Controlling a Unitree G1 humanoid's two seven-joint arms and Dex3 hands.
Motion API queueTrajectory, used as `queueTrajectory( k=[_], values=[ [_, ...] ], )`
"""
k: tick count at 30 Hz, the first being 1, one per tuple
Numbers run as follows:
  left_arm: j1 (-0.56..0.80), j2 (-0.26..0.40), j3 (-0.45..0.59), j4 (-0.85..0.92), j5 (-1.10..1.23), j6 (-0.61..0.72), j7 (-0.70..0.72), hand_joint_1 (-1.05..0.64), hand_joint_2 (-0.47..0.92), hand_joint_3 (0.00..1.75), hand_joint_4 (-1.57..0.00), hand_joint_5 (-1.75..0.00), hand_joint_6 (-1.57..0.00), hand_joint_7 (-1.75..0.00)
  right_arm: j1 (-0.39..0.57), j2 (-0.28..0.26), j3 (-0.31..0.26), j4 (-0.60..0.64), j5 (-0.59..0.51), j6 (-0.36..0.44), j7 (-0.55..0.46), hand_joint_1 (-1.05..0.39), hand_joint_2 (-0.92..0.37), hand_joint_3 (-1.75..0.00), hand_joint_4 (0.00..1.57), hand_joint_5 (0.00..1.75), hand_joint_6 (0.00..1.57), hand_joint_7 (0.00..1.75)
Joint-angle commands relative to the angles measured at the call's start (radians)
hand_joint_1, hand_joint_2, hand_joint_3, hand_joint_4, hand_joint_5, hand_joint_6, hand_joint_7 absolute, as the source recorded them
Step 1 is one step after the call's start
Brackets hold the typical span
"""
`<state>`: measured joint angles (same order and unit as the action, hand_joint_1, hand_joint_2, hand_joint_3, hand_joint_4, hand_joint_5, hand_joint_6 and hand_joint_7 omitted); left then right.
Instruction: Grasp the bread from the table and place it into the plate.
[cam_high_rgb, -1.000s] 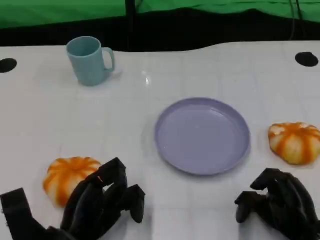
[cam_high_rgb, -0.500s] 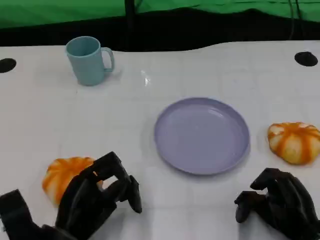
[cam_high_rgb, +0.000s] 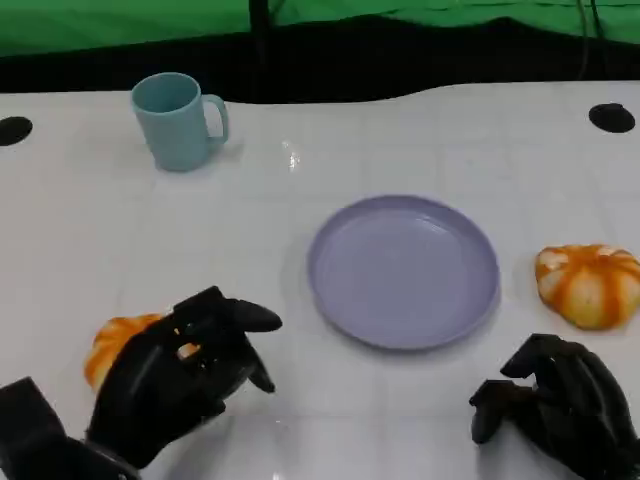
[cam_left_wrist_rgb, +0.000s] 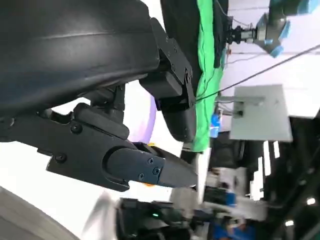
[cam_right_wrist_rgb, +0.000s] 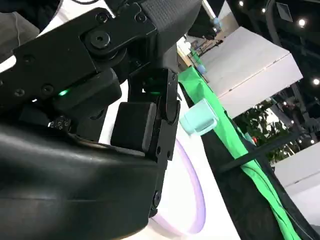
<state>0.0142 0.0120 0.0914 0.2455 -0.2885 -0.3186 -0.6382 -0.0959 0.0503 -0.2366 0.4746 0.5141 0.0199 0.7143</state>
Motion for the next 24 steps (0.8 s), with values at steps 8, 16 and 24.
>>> queueTrajectory(
  k=[8,16,24],
  values=[
    [0.003,0.14,-0.046,-0.151,0.208,-0.02,0.14,-0.63,0.92,0.12,-0.43,-1.2,-0.45,-0.36,-0.003,-0.018,-0.008,-0.006,0.012,0.015,-0.001,-1.05,-0.78,0.0,1.53,0.79,1.57,0.33],
    [0.02,0.236,-0.069,-0.26,0.426,-0.018,0.25,-0.68,0.92,0.05,-0.42,-0.91,-0.42,-0.16,0.001,-0.016,-0.006,-0.012,0.011,0.018,0.0,-1.04,-0.76,0.0,1.53,0.77,1.57,0.31],
    [0.071,0.366,-0.09,-0.509,0.78,0.135,0.303,-0.74,0.92,0.1,-0.31,-0.69,-0.4,-0.03,0.005,-0.012,-0.001,-0.02,0.005,0.014,-0.008,-1.05,-0.77,-0.01,1.52,0.78,1.57,0.31]
  ],
)
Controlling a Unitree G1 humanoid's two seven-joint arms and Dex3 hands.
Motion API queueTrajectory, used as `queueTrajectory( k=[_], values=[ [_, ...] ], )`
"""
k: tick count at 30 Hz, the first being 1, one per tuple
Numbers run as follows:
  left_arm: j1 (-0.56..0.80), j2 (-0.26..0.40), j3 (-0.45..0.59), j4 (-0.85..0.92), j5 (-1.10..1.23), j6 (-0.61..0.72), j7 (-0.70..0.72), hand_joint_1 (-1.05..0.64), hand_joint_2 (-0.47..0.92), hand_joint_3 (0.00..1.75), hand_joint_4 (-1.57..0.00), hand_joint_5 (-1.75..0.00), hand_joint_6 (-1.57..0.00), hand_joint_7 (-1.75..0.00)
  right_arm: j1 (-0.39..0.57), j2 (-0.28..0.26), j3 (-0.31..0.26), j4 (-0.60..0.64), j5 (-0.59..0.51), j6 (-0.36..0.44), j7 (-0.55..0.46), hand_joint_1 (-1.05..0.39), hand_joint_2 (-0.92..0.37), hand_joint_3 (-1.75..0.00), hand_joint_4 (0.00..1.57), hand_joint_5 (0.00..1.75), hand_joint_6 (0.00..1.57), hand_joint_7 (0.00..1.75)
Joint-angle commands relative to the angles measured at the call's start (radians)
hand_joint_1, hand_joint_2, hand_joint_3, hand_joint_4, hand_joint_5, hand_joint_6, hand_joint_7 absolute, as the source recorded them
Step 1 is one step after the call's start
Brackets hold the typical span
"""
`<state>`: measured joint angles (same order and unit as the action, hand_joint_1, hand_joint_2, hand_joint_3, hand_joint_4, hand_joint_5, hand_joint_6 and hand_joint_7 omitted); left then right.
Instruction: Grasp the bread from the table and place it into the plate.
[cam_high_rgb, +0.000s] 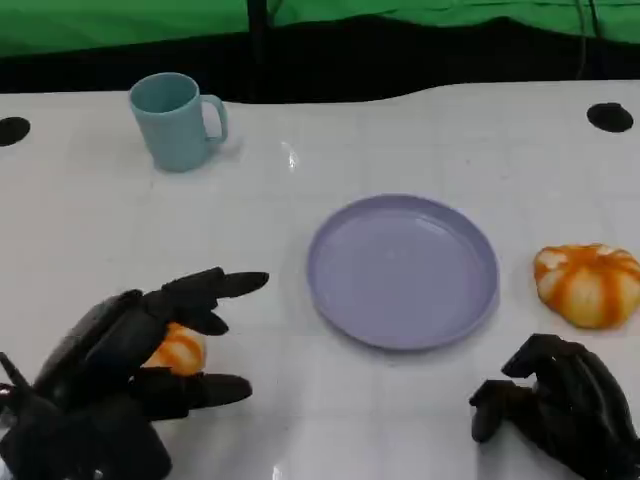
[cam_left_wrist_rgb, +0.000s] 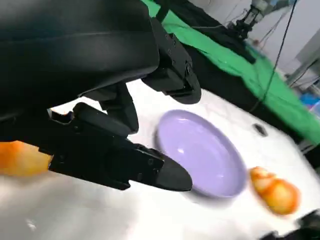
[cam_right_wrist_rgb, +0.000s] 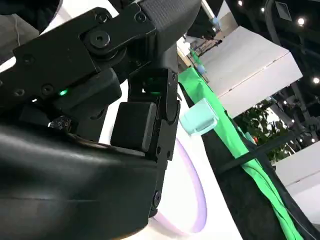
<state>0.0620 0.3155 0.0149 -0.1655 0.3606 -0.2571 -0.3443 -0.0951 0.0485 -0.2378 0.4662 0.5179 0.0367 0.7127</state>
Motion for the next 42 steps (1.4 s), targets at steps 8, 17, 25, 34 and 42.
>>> queueTrajectory(
  k=[8,17,25,34,42],
  values=[
    [0.051,0.098,-0.095,-0.268,0.482,0.26,-0.017,-0.71,0.91,0.03,-0.29,-0.59,-0.38,-0.01,0.004,-0.008,0.0,-0.017,0.005,0.002,-0.005,-1.04,-0.77,0.0,1.52,0.79,1.57,0.31],
    [0.018,0.088,-0.204,-0.236,0.743,0.388,-0.022,-0.7,0.9,0.0,-0.26,-0.54,-0.37,0.0,0.004,-0.012,0.0,-0.013,-0.002,-0.006,-0.005,-1.04,-0.78,0.0,1.52,0.81,1.57,0.34],
    [-0.055,0.091,-0.29,-0.102,0.881,0.427,0.013,-0.69,0.83,0.0,-0.31,-0.46,-0.34,0.0,0.0,-0.014,-0.004,-0.007,-0.004,-0.005,-0.009,-1.05,-0.78,0.0,1.52,0.82,1.57,0.34],
    [-0.162,0.066,-0.367,0.137,0.928,0.482,0.086,-0.67,0.8,0.0,-0.39,-0.41,-0.34,0.0,0.001,-0.015,-0.002,-0.005,-0.005,-0.011,-0.003,-1.05,-0.78,0.0,1.51,0.82,1.57,0.33],
    [-0.228,0.052,-0.407,0.298,0.911,0.521,0.164,-0.64,0.8,0.0,-0.34,-0.63,-0.34,0.0,0.001,-0.014,-0.001,-0.004,-0.008,-0.012,-0.007,-1.05,-0.78,0.0,1.51,0.82,1.57,0.33]
  ],
)
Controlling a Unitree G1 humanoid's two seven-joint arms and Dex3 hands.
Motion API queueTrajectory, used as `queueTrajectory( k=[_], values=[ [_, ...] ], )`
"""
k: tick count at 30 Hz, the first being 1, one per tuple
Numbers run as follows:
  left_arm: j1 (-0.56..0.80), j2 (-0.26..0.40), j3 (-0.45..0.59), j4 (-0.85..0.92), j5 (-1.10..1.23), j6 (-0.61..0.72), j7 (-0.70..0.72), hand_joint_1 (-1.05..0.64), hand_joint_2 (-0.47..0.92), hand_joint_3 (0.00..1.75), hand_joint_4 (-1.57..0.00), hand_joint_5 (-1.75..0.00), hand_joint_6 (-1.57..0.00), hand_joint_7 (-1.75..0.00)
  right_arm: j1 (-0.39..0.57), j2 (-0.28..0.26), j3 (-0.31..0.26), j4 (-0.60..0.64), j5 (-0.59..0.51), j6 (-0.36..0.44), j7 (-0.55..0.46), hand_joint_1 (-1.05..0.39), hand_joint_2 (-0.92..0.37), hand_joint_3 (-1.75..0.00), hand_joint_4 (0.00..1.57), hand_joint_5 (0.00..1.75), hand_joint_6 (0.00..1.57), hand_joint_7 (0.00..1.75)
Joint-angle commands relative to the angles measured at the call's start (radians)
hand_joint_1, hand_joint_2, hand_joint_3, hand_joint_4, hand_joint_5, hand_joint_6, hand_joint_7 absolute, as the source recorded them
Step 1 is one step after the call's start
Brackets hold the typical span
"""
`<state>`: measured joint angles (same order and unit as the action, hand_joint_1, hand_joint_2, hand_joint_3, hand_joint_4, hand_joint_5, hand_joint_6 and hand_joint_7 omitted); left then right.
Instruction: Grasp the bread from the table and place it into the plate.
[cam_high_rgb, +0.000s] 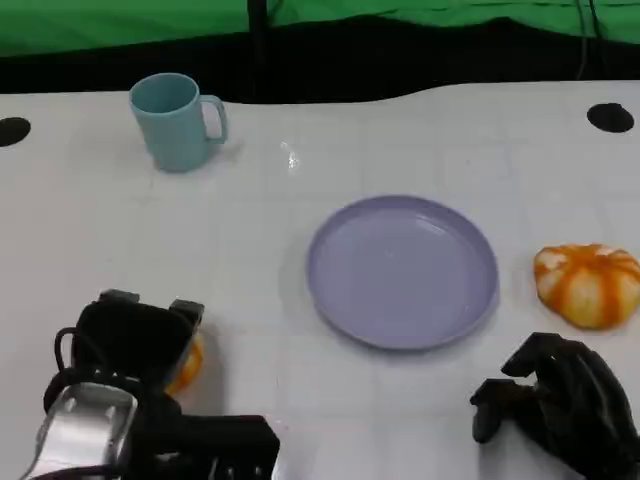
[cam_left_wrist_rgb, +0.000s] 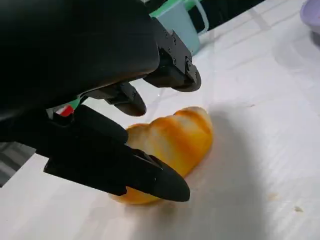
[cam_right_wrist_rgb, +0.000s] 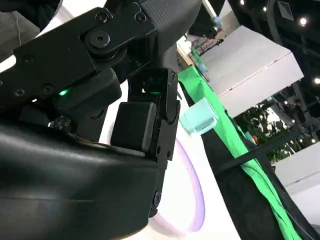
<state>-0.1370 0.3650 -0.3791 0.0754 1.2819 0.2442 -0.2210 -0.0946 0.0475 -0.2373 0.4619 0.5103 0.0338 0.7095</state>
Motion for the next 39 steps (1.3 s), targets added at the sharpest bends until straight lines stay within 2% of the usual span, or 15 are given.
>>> queueTrajectory(
  k=[1,8,11,12,13,15,16,17,21,26,39],
  values=[
    [-0.042,-0.001,-0.02,0.09,-0.015,0.023,0.053,-0.6,0.8,0.0,-0.33,-0.64,-0.34,0.0,-0.001,-0.014,-0.003,0.003,0.0,-0.01,0.0,-1.05,-0.79,0.0,1.5,0.82,1.57,0.33],
    [-0.093,-0.001,-0.052,0.21,-0.059,0.039,0.092,-0.58,0.79,0.0,-0.34,-0.73,-0.35,0.0,-0.002,-0.012,-0.005,0.004,0.007,-0.001,0.002,-1.04,-0.78,0.0,1.5,0.81,1.57,0.32],
    [-0.115,0.015,-0.064,0.246,-0.101,0.018,0.069,-0.52,0.84,0.02,-0.43,-0.9,-0.41,-0.03,-0.001,-0.012,-0.003,0.004,0.001,-0.011,0.003,-1.05,-0.78,0.0,1.51,0.81,1.57,0.33],
    [-0.123,0.021,-0.069,0.254,-0.114,0.011,0.057,-0.51,0.87,0.02,-0.46,-1.08,-0.48,-0.04,0.001,-0.011,-0.002,0.002,-0.001,-0.012,-0.001,-1.05,-0.78,0.0,1.51,0.81,1.57,0.33],
    [-0.129,0.025,-0.074,0.261,-0.123,0.008,0.051,-0.48,0.9,0.07,-0.56,-1.38,-0.63,-0.06,0.002,-0.01,-0.001,0.0,-0.003,-0.012,-0.004,-1.05,-0.78,0.0,1.52,0.81,1.57,0.34],
    [-0.137,0.034,-0.081,0.268,-0.143,-0.005,0.048,-0.46,0.92,0.1,-0.61,-1.55,-0.71,-0.07,0.003,-0.009,0.0,-0.003,-0.005,-0.013,-0.008,-1.05,-0.79,0.0,1.52,0.81,1.57,0.34],
    [-0.14,0.039,-0.083,0.27,-0.152,-0.012,0.05,-0.44,0.92,0.21,-0.73,-1.63,-0.84,-0.09,0.003,-0.008,0.0,-0.004,-0.005,-0.014,-0.01,-1.05,-0.79,0.0,1.52,0.81,1.57,0.34],
    [-0.136,0.046,-0.08,0.272,-0.168,-0.035,0.085,-0.43,0.92,0.25,-0.76,-1.66,-0.89,-0.1,0.003,-0.009,0.001,-0.003,-0.006,-0.016,-0.008,-1.05,-0.79,-0.01,1.52,0.81,1.57,0.34],
    [-0.128,0.058,-0.074,0.282,-0.205,-0.08,0.198,-0.41,0.92,0.37,-0.76,-1.73,-1.0,-0.1,0.004,-0.01,0.001,-0.007,-0.003,-0.006,-0.008,-1.04,-0.79,0.0,1.52,0.82,1.57,0.34],
    [-0.124,0.065,-0.073,0.301,-0.25,-0.117,0.276,-0.39,0.92,0.45,-0.72,-1.74,-1.02,-0.09,-0.001,-0.01,-0.001,0.003,-0.001,-0.012,-0.002,-1.04,-0.79,0.0,1.51,0.82,1.57,0.34],
    [-0.144,0.064,-0.085,0.349,-0.284,-0.12,0.34,-0.37,0.92,0.36,-0.75,-1.66,-1.03,-0.04,-0.004,-0.011,-0.001,0.008,-0.002,-0.016,0.0,-1.05,-0.79,0.0,1.5,0.84,1.57,0.34]
  ],
)
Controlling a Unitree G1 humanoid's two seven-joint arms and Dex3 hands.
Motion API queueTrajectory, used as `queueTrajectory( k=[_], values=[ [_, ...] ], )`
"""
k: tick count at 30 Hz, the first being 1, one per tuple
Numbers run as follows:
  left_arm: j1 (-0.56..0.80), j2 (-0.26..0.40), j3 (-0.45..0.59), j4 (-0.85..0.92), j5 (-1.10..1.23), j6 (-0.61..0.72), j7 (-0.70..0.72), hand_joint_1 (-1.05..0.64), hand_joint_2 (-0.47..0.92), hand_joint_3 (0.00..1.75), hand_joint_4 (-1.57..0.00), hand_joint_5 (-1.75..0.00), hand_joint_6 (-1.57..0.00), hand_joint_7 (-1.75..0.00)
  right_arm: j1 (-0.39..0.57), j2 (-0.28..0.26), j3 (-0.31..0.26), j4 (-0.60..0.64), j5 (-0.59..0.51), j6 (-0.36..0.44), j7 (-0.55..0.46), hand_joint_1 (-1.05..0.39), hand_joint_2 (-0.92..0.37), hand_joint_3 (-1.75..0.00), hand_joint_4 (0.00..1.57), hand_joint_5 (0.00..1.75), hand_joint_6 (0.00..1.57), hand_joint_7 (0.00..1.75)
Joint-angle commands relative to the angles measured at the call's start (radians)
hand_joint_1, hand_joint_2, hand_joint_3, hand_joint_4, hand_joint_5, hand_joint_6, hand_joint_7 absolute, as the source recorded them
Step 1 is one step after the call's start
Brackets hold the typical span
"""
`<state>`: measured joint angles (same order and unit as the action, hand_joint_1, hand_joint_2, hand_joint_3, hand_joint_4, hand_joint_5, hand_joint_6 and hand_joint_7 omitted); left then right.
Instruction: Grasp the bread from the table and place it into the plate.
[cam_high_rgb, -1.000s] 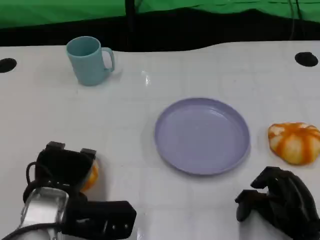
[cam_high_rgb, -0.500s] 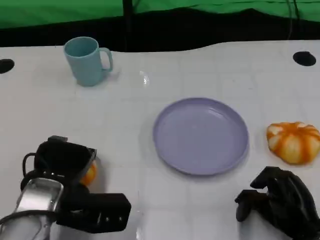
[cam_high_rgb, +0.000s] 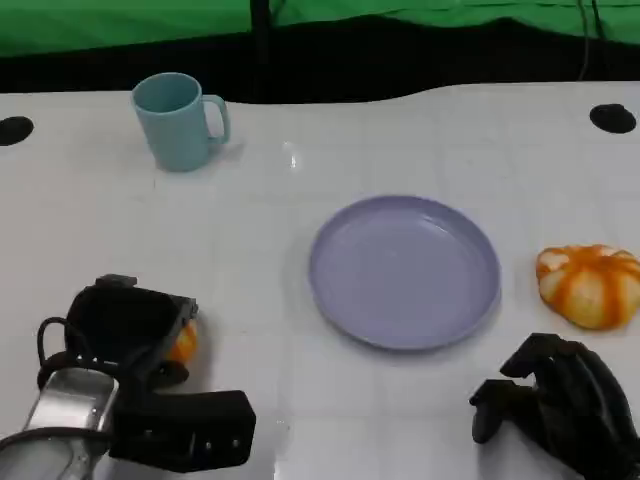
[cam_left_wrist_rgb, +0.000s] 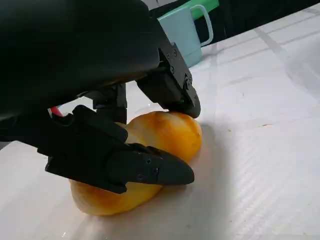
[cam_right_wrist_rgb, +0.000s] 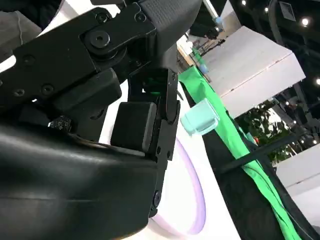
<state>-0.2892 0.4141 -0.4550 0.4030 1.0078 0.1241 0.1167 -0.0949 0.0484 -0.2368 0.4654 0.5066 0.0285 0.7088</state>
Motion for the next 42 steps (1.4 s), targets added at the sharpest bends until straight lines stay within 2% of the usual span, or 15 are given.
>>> queueTrajectory(
  k=[1,7,8,9,10,11,13,16,18,19,21,24,29,33,42],
  values=[
    [0.011,0.012,0.009,0.033,-0.03,-0.035,0.072,-0.37,0.92,0.36,-0.75,-1.66,-1.03,-0.04,-0.006,-0.013,-0.003,0.006,0.003,-0.005,-0.002,-1.05,-0.79,0.0,1.5,0.84,1.57,0.34],
    [0.005,0.009,0.038,0.096,-0.083,-0.157,0.316,-0.26,0.54,0.93,-0.84,-1.75,-1.19,-0.07,-0.013,-0.012,-0.011,0.018,0.014,0.011,-0.002,-1.04,-0.76,0.0,1.5,0.82,1.57,0.32],
    [0.002,0.009,0.036,0.104,-0.084,-0.165,0.334,-0.26,0.51,0.99,-0.84,-1.75,-1.2,-0.18,-0.013,-0.012,-0.012,0.019,0.015,0.012,-0.003,-1.04,-0.76,0.0,1.5,0.82,1.57,0.31],
    [0.001,0.01,0.039,0.107,-0.091,-0.182,0.358,-0.25,0.47,1.05,-0.84,-1.75,-0.98,-0.71,-0.012,-0.011,-0.012,0.017,0.013,0.013,-0.007,-1.04,-0.75,0.0,1.51,0.82,1.57,0.31],
    [0.0,0.011,0.041,0.11,-0.096,-0.195,0.375,-0.24,0.44,1.11,-0.83,-1.75,-0.84,-1.03,-0.012,-0.011,-0.011,0.015,0.012,0.014,-0.009,-1.04,-0.75,0.0,1.51,0.81,1.57,0.31],
    [-0.001,0.012,0.042,0.114,-0.1,-0.204,0.387,-0.23,0.41,1.15,-0.83,-1.75,-0.76,-1.23,-0.011,-0.012,-0.011,0.014,0.011,0.014,-0.01,-1.04,-0.76,0.0,1.51,0.81,1.57,0.31],
    [-0.001,0.01,0.046,0.11,-0.105,-0.208,0.398,-0.23,0.4,1.17,-0.82,-1.75,-0.71,-1.34,-0.013,-0.013,-0.01,0.018,0.01,0.009,-0.005,-1.04,-0.76,0.0,1.51,0.81,1.57,0.31],
    [-0.002,0.004,0.056,0.09,-0.123,-0.207,0.397,-0.25,0.42,1.2,-0.8,-1.75,-0.86,-0.82,-0.018,-0.015,-0.011,0.026,0.009,0.003,0.001,-1.04,-0.77,-0.01,1.51,0.81,1.57,0.3],
    [-0.004,0.0,0.062,0.085,-0.136,-0.22,0.407,-0.25,0.43,1.21,-0.81,-1.75,-0.91,-0.7,-0.019,-0.015,-0.012,0.027,0.01,0.007,-0.002,-1.05,-0.77,-0.01,1.51,0.81,1.57,0.31],
    [-0.006,-0.003,0.064,0.081,-0.139,-0.224,0.414,-0.24,0.43,1.21,-0.82,-1.75,-0.85,-0.88,-0.017,-0.014,-0.013,0.026,0.01,0.008,-0.005,-1.05,-0.77,0.0,1.51,0.81,1.57,0.31],
    [-0.012,-0.012,0.07,0.077,-0.147,-0.227,0.415,-0.24,0.43,1.21,-0.81,-1.75,-0.81,-0.96,-0.015,-0.015,-0.012,0.024,0.007,0.005,-0.007,-1.05,-0.77,0.0,1.51,0.81,1.57,0.31],
    [-0.028,-0.028,0.072,0.088,-0.159,-0.229,0.415,-0.25,0.43,1.22,-0.82,-1.75,-0.71,-1.39,-0.01,-0.012,-0.011,0.018,0.002,-0.001,-0.016,-1.05,-0.77,-0.01,1.51,0.81,1.57,0.32],
    [-0.033,-0.028,0.07,0.082,-0.159,-0.222,0.397,-0.25,0.44,1.23,-0.83,-1.75,-0.79,-1.16,-0.009,-0.012,-0.009,0.018,-0.002,-0.01,-0.017,-1.05,-0.78,-0.01,1.51,0.82,1.57,0.33],
    [-0.042,-0.031,0.072,0.076,-0.164,-0.248,0.418,-0.24,0.37,1.31,-0.83,-1.75,-0.65,-1.55,-0.01,-0.015,-0.007,0.018,0.001,0.0,-0.018,-1.05,-0.77,0.0,1.51,0.82,1.57,0.34],
    [-0.035,-0.032,0.083,0.037,-0.16,-0.258,0.433,-0.25,0.38,1.31,-0.83,-1.75,-0.71,-1.39,-0.009,-0.01,-0.008,0.017,0.001,-0.006,-0.023,-1.05,-0.78,0.0,1.52,0.82,1.57,0.34]
  ],
)
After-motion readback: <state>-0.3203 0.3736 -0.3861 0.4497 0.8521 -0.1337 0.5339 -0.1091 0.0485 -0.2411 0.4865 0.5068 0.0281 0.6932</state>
